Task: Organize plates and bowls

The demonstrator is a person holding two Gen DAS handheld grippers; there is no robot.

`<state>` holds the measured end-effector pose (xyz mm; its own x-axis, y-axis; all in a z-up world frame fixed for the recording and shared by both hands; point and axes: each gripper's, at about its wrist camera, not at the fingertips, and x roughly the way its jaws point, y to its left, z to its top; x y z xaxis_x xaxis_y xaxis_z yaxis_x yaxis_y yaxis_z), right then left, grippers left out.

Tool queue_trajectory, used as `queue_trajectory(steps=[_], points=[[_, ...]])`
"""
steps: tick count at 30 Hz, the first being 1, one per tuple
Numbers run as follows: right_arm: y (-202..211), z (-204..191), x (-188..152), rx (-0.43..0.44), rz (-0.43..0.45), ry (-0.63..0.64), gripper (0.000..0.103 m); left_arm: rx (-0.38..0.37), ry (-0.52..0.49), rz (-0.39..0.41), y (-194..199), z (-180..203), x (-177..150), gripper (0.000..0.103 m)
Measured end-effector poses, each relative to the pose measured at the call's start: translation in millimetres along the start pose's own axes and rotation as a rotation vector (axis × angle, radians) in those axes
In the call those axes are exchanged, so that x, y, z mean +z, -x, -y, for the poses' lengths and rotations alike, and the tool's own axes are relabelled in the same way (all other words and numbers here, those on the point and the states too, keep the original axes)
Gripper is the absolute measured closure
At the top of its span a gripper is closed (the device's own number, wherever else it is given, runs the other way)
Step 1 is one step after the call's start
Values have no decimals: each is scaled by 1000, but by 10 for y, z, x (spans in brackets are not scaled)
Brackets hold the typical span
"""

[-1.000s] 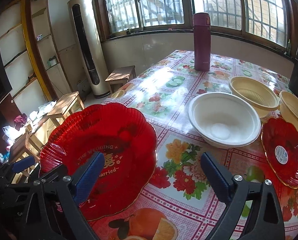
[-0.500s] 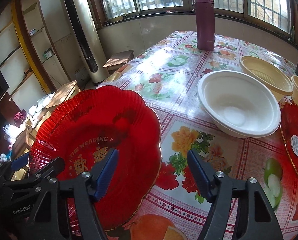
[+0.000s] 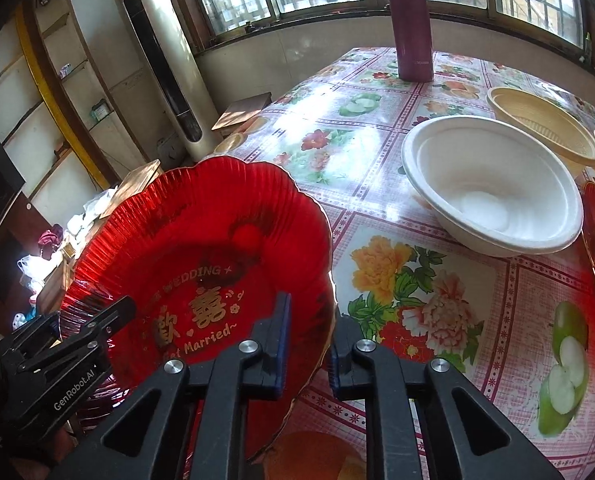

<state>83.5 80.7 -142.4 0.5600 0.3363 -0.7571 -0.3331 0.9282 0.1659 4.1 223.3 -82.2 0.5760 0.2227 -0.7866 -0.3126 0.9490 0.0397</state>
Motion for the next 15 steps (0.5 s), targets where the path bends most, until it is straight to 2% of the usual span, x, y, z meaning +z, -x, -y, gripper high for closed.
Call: queue_trajectory(steps=[2,4,6,15], points=[[45,45,-18,-3,8,-13,89,12,-16,4,11,29,-9,69],[105,93,-35,-9,20,-19,89,-18,-1,-12,30,15,-13,74],[177,120,-55,-9,28,-21,89,-41,5,-21,68,25,-11,74],[462,162,-117,-7,77,-26,85,-49,-31,44,375,180,-20,71]])
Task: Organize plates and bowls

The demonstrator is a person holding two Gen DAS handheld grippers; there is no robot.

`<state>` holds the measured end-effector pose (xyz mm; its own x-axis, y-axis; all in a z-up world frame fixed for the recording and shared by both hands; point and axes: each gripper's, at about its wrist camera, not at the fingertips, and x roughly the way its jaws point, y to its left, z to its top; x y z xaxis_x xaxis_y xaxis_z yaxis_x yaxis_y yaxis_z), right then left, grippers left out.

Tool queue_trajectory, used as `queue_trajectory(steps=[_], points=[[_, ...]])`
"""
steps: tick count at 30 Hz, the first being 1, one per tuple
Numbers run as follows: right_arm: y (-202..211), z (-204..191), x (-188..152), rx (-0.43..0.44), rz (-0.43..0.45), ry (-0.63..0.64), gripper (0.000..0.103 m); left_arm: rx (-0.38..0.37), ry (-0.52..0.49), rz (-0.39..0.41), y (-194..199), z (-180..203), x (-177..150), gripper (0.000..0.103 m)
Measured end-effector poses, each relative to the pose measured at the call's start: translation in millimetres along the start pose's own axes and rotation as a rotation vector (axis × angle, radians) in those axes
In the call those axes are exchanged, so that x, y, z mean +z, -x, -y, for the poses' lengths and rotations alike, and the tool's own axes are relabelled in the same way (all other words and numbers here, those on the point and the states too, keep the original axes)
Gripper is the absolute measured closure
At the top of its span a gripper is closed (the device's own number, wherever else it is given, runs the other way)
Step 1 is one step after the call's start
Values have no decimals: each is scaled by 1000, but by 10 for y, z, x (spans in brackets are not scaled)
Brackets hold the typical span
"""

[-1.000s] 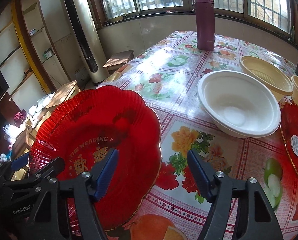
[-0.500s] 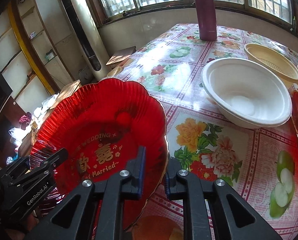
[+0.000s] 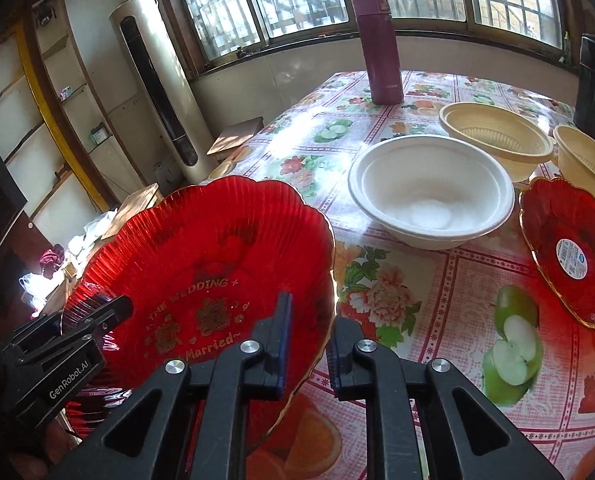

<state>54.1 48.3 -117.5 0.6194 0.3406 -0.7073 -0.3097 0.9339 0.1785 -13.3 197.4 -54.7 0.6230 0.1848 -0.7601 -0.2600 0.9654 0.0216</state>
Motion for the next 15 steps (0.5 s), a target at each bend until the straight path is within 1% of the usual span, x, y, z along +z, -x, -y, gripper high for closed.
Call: queue_trajectory(steps=[2,3,6,8,9,10,11,12,13,15], points=[[-59,19,-2,-5,-25,-12,83,3,-12,-23,-61,29,-34,71],[-103,35,-9,-2,-44,-20,80,0,-16,-44,-109,38,-60,71],[-161,78,-21,-2,-83,-33,78,-25,-6,-105,-182,-8,-141,68],[-113,93,-25,0,-85,-18,78,-22,-4,-112,-132,-79,-197,68],[-63,107,-21,1,-73,-9,76,-27,-1,-107,-80,-127,-232,63],[-2,128,-19,8,-60,-1,74,-37,2,-98,-14,-171,-268,51],[70,159,-28,16,-43,7,68,-32,3,-96,56,-211,-308,47],[153,200,-39,22,-20,15,63,-28,6,-89,140,-262,-347,46],[242,243,-62,23,2,25,62,-36,8,-70,230,-283,-379,46],[427,346,-99,25,42,34,57,-42,4,-13,418,-325,-395,46]])
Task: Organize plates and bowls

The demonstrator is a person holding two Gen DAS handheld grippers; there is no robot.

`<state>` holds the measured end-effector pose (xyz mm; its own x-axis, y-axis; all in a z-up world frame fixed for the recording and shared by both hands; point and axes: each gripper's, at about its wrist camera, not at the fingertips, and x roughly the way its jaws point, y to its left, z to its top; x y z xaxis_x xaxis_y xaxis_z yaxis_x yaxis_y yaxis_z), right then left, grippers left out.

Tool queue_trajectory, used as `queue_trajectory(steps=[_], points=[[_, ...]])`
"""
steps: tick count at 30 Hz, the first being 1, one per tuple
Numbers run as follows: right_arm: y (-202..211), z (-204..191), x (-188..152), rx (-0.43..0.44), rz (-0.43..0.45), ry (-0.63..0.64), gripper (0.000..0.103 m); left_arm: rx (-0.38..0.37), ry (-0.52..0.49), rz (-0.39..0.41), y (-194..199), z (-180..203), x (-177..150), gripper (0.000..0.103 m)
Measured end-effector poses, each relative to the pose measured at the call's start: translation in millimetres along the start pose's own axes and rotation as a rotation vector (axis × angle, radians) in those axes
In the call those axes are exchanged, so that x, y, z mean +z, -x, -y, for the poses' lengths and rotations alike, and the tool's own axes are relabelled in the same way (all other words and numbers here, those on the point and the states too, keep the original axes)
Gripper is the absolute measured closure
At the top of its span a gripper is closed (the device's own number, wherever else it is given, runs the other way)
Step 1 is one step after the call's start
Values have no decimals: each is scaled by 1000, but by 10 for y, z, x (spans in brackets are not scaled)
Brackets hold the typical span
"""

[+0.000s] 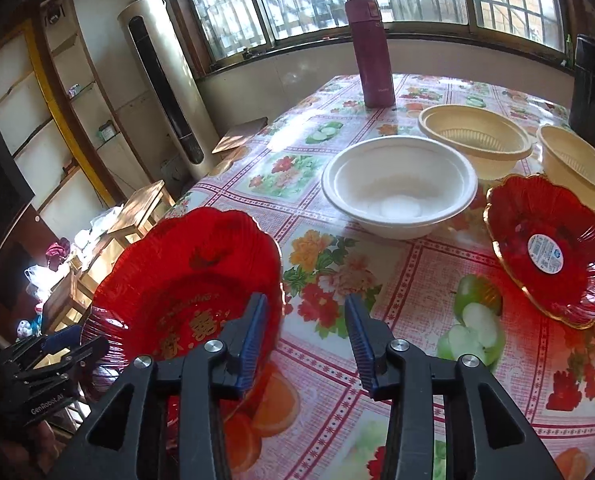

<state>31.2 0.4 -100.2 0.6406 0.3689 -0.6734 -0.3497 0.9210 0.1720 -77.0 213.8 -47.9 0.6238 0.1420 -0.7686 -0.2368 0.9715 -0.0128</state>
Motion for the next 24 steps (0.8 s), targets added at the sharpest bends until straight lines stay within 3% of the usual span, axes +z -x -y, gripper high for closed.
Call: queue_trajectory(steps=[3,5,8,11,13,18,24], points=[[264,230,-26,-17,65,-17,50,0,-23,71,118,55,77,40],[446,425,-43,-44,107,-35,50,-9,-20,56,119,86,133,40],[711,763,-80,-108,142,-77,49,-16,-53,123,298,225,183,40],[967,1161,-86,-150,184,-148,48,-101,-119,150,475,518,262,40],[1098,1421,-91,-161,209,-206,48,-170,-165,162,555,802,339,30],[1211,1891,-61,-120,216,-312,46,-370,-219,105,526,1544,553,28],[931,2407,-27,15,147,-480,46,-439,-197,-81,39,2273,693,28]])
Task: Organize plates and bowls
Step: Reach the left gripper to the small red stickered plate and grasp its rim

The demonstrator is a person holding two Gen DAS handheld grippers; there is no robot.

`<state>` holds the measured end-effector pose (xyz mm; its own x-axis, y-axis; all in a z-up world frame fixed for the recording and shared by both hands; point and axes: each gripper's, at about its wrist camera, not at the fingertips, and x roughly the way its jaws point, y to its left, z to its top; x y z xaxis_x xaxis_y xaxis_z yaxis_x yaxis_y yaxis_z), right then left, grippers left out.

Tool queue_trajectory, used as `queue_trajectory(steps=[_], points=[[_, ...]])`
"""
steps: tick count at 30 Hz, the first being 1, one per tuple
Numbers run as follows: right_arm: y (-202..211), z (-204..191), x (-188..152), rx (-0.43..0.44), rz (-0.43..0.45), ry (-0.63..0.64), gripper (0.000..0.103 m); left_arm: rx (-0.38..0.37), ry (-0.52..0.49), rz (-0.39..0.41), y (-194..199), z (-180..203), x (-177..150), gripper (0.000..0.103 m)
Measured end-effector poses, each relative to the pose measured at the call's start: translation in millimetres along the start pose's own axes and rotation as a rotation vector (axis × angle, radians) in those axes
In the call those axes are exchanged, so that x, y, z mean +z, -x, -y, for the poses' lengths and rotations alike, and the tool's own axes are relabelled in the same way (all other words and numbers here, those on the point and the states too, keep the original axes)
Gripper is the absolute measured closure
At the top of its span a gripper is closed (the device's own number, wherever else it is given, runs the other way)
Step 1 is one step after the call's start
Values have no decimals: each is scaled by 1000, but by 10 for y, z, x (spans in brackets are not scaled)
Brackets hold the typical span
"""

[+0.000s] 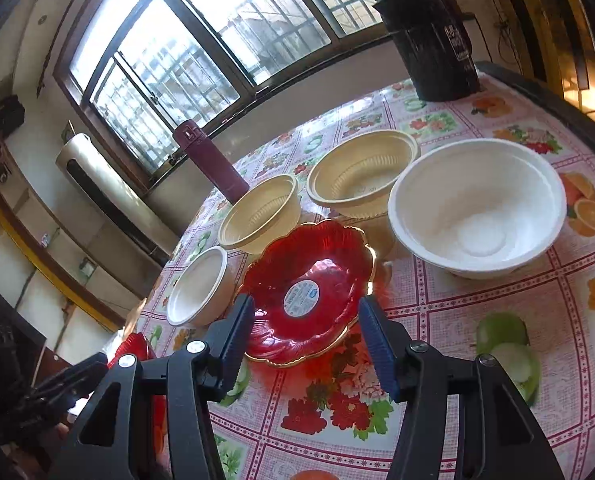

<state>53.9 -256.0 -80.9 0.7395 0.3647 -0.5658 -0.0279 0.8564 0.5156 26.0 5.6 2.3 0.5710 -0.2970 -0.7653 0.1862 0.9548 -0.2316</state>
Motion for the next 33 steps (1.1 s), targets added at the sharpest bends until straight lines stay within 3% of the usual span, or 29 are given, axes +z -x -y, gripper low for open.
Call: queue_trajectory(steps=[6,10,19,26,33], points=[[-221,286,142,10,-36,-83,46,-31,128,-145,-596,29,49,28],[-305,424,186,46,-55,-127,46,-54,180,-187,-815,49,113,28],[-537,502,200,62,-112,-155,46,4,173,-186,-1108,175,275,28],[-690,560,176,55,-145,-199,46,-5,188,-205,-1286,177,344,29],[-721,715,137,74,-143,-264,48,-25,197,-219,-1383,142,387,50]])
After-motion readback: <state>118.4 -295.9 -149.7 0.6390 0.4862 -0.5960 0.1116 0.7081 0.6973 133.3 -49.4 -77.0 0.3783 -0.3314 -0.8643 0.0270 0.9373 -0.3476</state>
